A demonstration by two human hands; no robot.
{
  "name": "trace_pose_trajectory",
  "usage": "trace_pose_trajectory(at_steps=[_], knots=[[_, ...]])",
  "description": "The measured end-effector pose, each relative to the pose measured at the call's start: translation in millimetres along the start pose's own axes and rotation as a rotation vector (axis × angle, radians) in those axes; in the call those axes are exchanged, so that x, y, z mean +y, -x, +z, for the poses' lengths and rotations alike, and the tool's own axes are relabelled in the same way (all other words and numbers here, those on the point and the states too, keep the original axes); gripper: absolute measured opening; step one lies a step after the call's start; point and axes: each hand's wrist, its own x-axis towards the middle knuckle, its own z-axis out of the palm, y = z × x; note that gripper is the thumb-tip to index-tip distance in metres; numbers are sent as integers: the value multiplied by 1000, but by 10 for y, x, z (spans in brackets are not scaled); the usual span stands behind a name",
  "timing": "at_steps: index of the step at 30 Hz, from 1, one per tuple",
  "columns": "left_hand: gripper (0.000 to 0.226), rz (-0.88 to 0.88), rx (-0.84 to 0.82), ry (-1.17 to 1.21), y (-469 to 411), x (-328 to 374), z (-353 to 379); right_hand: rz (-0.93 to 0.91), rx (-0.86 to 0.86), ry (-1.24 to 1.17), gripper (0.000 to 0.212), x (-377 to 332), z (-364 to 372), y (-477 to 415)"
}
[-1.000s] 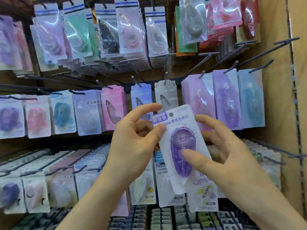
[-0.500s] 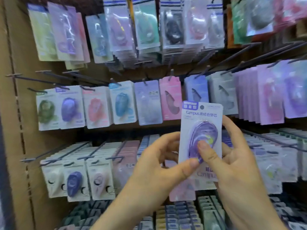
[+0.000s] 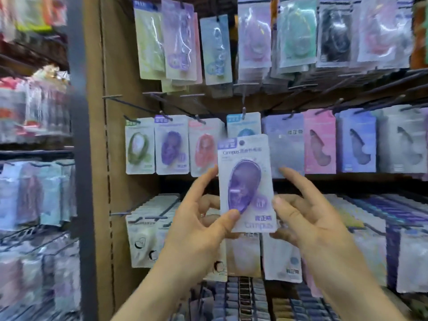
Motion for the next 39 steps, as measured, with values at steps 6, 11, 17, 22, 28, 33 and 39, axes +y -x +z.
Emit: trace_pose_trajectory(at_steps=[6,11,17,22,28,33,39], knots=[[72,88,107,-172,-191,-65,-565,-100,-187,137,60,1,573,-382],[62,116,141,-287,-534,31,-927,-207,-238,321,63,-1,1065,-830],[60,38,138,-370,-846,48,-1153,-215,-227,430,64,-82,1377,-1160],[54,122,185,-667,-909,57,-1209,-183,-213,421,65,-18,1435,-1238],[58,122,257,-1214,-994,55,-1214,-100,-228,459,68,68,1421,-1286],[46,184,278,-1500,-1220,-110,-1202,-74,-273,602,52,113,1323,-1189],[27,155,302,-1677,-1363,-230,-1146,-88,-254,613,38,52,1078,-939]])
